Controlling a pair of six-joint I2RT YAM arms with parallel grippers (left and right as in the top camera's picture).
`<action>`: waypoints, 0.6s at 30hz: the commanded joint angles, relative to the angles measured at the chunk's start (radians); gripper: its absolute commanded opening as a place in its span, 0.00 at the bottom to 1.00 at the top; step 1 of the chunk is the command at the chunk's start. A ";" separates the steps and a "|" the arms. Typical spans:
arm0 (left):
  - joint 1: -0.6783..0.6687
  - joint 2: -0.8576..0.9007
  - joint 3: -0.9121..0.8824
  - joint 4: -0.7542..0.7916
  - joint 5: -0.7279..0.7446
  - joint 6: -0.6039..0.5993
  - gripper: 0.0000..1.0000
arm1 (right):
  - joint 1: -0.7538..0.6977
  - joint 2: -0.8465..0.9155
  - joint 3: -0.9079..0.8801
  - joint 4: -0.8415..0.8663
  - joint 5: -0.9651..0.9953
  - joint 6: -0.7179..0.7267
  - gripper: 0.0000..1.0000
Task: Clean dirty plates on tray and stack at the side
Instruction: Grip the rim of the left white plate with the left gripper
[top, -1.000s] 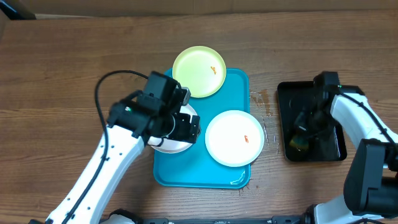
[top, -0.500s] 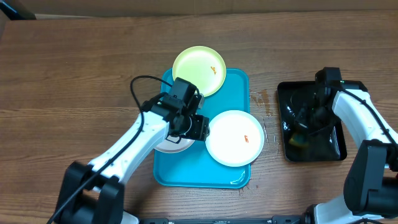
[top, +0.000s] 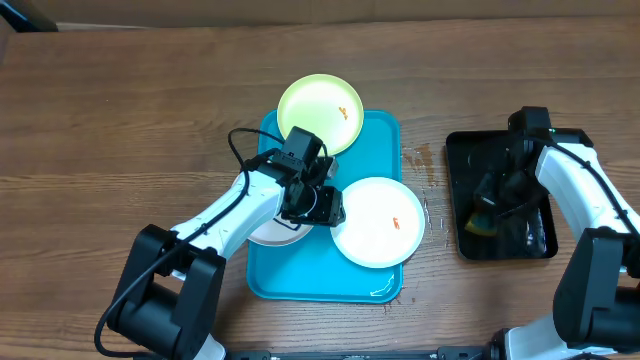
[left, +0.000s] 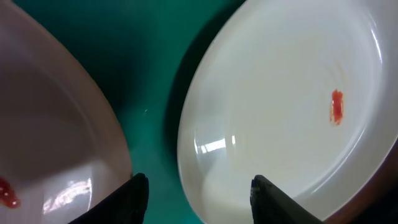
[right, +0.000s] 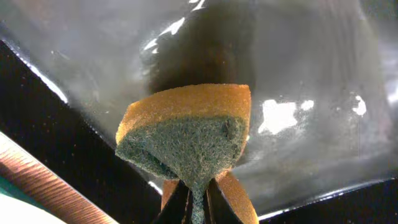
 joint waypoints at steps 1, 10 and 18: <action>-0.031 0.013 -0.005 0.030 -0.037 -0.014 0.54 | 0.001 -0.035 0.030 0.003 -0.005 -0.006 0.04; -0.107 0.018 -0.005 0.005 -0.237 -0.107 0.45 | 0.001 -0.035 0.030 0.002 -0.006 -0.006 0.04; -0.107 0.023 -0.005 0.006 -0.234 -0.177 0.42 | 0.001 -0.035 0.030 0.002 -0.006 -0.006 0.04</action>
